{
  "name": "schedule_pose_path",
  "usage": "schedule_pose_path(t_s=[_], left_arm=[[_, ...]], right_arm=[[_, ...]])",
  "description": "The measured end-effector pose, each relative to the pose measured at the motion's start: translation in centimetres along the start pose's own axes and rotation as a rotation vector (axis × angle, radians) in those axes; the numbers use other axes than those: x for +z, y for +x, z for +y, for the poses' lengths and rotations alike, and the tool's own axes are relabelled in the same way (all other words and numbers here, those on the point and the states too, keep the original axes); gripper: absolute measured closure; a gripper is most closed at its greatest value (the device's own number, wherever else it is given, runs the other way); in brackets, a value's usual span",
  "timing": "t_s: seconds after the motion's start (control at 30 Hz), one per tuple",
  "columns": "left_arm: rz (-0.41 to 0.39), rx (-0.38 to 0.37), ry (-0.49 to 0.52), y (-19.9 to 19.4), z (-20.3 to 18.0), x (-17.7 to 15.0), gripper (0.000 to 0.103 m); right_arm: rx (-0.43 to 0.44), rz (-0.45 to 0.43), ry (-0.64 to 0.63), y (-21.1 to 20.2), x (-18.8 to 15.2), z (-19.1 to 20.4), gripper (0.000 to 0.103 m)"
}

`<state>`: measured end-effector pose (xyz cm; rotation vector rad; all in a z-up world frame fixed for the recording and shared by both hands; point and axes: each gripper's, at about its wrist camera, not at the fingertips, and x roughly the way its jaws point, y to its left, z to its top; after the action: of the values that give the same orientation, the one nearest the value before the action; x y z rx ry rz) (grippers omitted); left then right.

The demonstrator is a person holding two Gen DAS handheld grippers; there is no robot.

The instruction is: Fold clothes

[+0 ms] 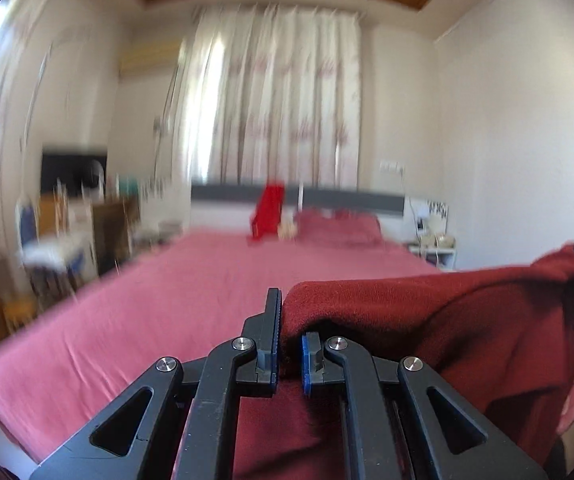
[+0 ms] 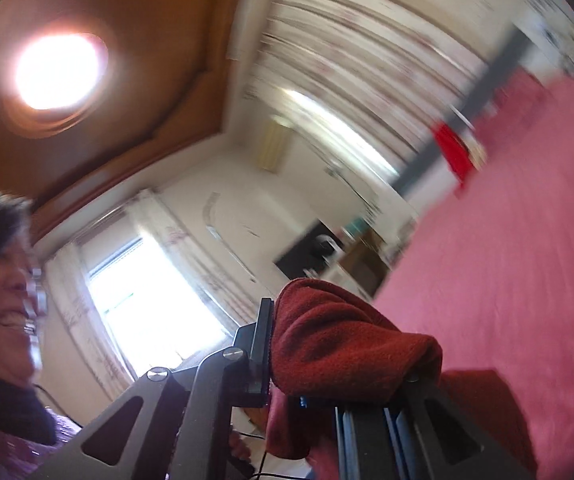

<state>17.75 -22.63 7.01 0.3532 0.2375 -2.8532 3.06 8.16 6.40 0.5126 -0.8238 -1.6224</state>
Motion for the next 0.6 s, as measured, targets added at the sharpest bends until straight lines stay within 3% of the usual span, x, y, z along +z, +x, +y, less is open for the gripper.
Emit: schedule_pose_path(t_s=[0.2, 0.3, 0.47, 0.6], left_arm=[[0.149, 0.035, 0.035, 9.6, 0.3, -6.3, 0.094], [0.183, 0.029, 0.027, 14.8, 0.4, -6.3, 0.094], [0.227, 0.024, 0.060, 24.0, 0.9, -2.9, 0.094], [0.364, 0.029, 0.102, 31.9, 1.2, -4.2, 0.094]], right_arm=[[-0.120, 0.016, 0.218, 3.6, -1.6, -12.3, 0.094], [-0.155, 0.003, 0.292, 5.3, -0.4, -17.8, 0.094], [-0.197, 0.038, 0.329, 9.2, 3.9, -25.0, 0.094], [-0.248, 0.059, 0.429, 12.5, 5.7, -31.8, 0.094]])
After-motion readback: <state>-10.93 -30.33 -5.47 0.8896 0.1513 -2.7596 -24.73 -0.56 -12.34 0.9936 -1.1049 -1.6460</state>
